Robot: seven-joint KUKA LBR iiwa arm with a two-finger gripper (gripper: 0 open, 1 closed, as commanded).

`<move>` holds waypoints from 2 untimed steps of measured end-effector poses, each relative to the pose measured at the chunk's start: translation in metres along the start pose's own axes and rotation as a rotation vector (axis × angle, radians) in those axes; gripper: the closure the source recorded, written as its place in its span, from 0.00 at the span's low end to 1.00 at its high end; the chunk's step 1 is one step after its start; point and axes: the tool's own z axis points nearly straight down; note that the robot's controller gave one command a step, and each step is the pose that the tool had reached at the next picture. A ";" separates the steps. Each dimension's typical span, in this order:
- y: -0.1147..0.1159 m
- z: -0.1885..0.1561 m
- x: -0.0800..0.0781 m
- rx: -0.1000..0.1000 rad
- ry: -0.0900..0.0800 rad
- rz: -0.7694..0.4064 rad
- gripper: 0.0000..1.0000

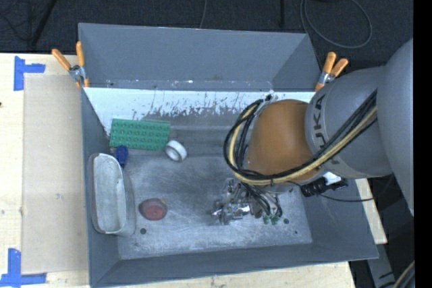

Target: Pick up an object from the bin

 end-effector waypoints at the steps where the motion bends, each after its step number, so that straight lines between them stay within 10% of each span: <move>1: 0.000 -0.020 0.000 0.000 0.001 -0.004 1.00; 2: 0.000 -0.066 0.000 0.000 0.003 -0.010 1.00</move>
Offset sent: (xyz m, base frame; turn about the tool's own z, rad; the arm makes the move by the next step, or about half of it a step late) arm -0.0001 0.0000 0.0200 0.0000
